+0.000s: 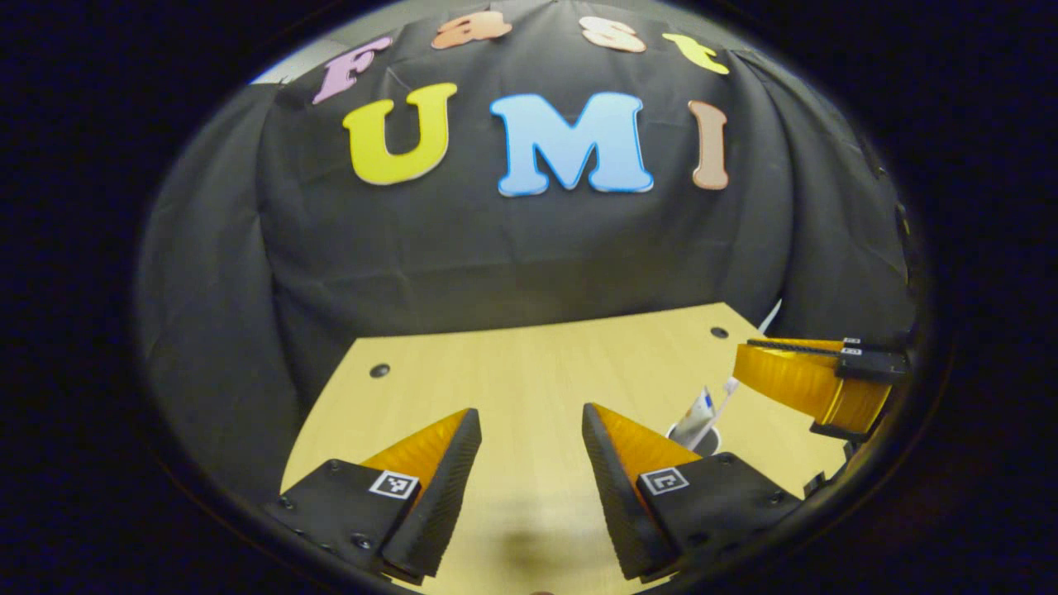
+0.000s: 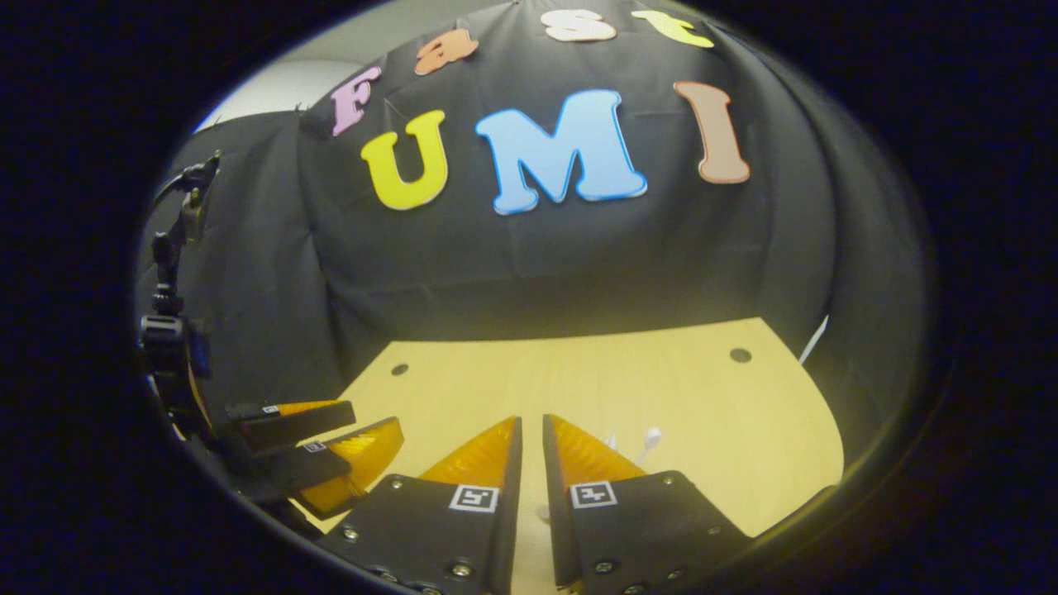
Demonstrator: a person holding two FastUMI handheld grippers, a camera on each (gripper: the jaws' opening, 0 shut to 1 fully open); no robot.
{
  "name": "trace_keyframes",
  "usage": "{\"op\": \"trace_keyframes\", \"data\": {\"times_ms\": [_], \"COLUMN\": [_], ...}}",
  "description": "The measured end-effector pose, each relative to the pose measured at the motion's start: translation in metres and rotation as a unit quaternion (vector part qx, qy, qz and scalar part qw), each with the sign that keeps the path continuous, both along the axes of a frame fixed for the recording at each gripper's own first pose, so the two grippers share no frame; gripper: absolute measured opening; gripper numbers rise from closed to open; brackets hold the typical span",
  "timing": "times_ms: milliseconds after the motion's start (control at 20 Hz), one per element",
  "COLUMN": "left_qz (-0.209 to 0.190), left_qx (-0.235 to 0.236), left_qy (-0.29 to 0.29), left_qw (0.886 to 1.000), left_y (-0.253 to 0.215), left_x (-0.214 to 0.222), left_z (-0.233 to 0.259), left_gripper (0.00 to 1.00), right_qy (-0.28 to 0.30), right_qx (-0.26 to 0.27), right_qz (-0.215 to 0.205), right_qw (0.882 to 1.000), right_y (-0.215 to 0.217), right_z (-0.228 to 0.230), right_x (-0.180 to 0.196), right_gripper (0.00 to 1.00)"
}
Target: Put the toothbrush and toothpaste on the desktop into the cup, then pick up the cup and place it on the coaster on the desktop.
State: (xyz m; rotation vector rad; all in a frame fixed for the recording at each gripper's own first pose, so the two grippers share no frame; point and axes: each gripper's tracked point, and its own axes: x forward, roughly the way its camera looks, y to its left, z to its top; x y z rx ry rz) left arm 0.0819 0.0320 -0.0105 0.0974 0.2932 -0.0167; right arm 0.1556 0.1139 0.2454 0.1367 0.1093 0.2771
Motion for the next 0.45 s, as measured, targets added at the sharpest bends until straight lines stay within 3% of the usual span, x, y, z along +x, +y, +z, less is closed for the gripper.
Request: {"op": "trace_keyframes", "data": {"times_ms": [250, 350, 450], "left_qz": [-0.016, -0.02, -0.027], "left_qx": [-0.011, -0.01, -0.006], "left_qy": [-0.102, -0.128, -0.139], "left_qw": [0.995, 0.992, 0.99], "left_y": [-0.025, -0.027, -0.029], "left_x": [-0.008, -0.014, -0.017], "left_z": [0.085, 0.1, 0.099], "left_gripper": [0.83, 0.82, 0.82], "right_qy": [-0.091, -0.123, -0.139], "right_qx": [0.007, -0.004, -0.006], "right_qz": [-0.022, -0.038, -0.044], "right_qw": [0.996, 0.992, 0.989], "right_y": [-0.014, -0.023, -0.026], "right_z": [0.058, 0.068, 0.072], "right_x": [-0.021, -0.03, -0.035], "right_gripper": [0.17, 0.12, 0.17]}}
